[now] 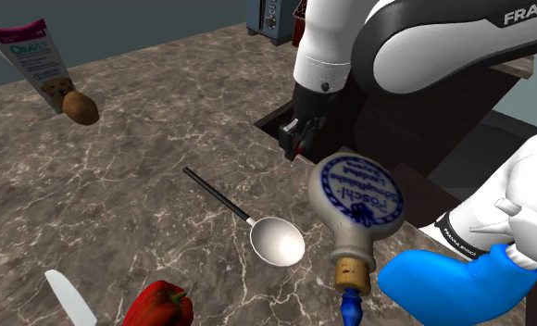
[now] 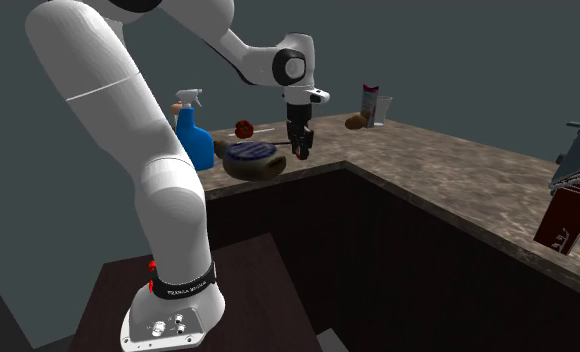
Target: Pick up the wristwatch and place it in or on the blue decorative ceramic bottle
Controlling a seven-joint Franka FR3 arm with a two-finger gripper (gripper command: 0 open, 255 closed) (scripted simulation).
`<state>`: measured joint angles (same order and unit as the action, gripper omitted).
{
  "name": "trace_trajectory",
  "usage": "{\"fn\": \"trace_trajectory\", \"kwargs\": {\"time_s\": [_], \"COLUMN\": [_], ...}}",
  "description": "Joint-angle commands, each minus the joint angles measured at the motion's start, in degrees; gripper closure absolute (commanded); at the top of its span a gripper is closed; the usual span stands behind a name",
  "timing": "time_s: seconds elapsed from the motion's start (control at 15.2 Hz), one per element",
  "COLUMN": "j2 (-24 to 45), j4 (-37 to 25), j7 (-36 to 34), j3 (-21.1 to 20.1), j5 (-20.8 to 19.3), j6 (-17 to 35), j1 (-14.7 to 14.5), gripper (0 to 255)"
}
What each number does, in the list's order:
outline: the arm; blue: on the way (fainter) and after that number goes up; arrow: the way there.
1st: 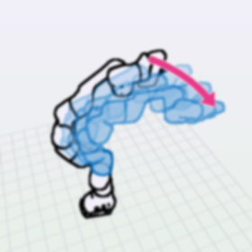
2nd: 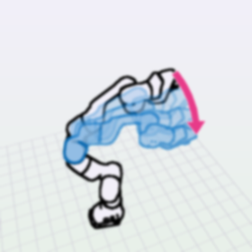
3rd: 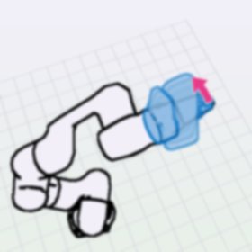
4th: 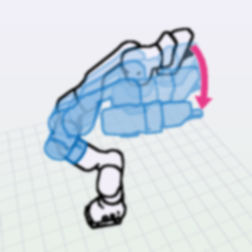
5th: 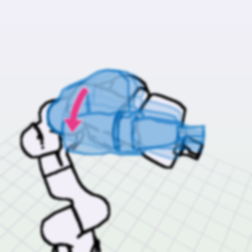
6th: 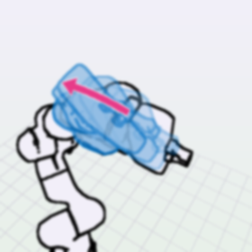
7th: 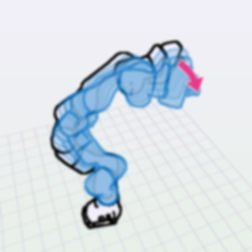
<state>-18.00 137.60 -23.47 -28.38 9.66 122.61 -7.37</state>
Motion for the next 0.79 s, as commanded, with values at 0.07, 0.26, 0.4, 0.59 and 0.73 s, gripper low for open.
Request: {"fn": "trace_trajectory", "kwargs": {"time_s": [0.07,0.26,0.4,0.59,0.73], "j2": [-1.1,-1.9,-2.5,-3.1,-3.5], "j4": [-1.3,-3.0,-4.1,-5.9,-7.1], "j7": [0.3,0.5,0.6,0.7,0.7], "j3": [0.5,0.9,1.2,1.6,1.8], "j5": [0.2,0.3,0.3,0.3,0.2], "j6": [-2.4,-4.9,-6.5,-8.9,-10.5], "j1": [0.0,-0.1,-0.1,0.0,0.0], "gripper": [255,255,255,255,255]}}
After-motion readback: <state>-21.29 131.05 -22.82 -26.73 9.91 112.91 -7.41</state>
